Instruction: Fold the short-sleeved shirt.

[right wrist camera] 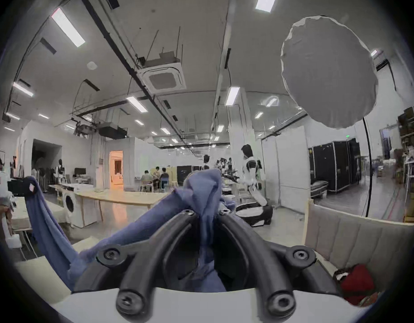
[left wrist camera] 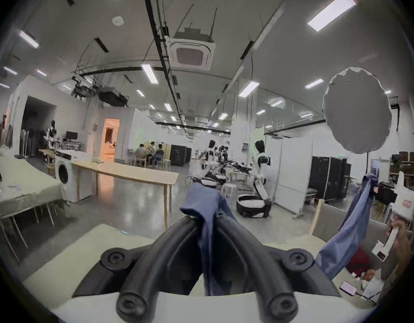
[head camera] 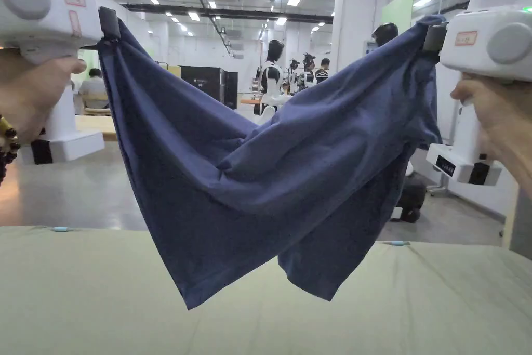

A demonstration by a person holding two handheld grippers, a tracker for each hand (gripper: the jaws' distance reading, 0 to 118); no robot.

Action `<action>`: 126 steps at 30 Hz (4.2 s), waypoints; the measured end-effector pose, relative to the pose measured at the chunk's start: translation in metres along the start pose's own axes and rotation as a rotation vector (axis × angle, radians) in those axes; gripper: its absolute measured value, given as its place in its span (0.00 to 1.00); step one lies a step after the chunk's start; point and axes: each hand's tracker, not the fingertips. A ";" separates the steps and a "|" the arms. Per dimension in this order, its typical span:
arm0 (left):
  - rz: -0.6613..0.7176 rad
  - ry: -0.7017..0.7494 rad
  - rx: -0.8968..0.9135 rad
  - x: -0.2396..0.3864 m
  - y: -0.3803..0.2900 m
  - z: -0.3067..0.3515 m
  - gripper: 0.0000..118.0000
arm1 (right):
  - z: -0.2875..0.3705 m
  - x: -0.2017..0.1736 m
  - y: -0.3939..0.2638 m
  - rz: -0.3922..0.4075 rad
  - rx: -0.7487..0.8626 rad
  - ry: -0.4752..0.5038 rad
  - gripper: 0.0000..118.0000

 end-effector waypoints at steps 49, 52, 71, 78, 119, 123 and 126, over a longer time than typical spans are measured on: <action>0.096 -0.182 -0.525 -0.067 -0.377 0.268 0.00 | 0.350 0.097 -0.327 0.163 -0.683 0.166 0.10; 0.070 -0.169 -0.589 -0.074 -0.397 0.307 0.00 | 0.391 0.098 -0.345 0.217 -0.776 0.169 0.10; 0.226 -0.105 -0.632 -0.105 -0.400 0.351 0.99 | 0.440 0.121 -0.341 0.021 -0.725 0.058 0.97; 0.169 0.015 -0.512 -0.077 -0.388 0.382 0.00 | 0.477 0.084 -0.289 -0.016 -0.525 0.043 0.00; -0.055 -0.138 -0.599 -0.079 -0.452 0.346 0.01 | 0.340 0.046 -0.302 0.124 -0.624 0.230 0.00; -0.021 -0.173 -0.597 -0.072 -0.448 0.345 0.01 | 0.231 0.047 -0.325 0.155 -0.717 0.267 0.00; 0.000 -0.190 -0.604 -0.066 -0.447 0.344 0.01 | 0.152 0.054 -0.365 0.196 -0.844 0.352 0.22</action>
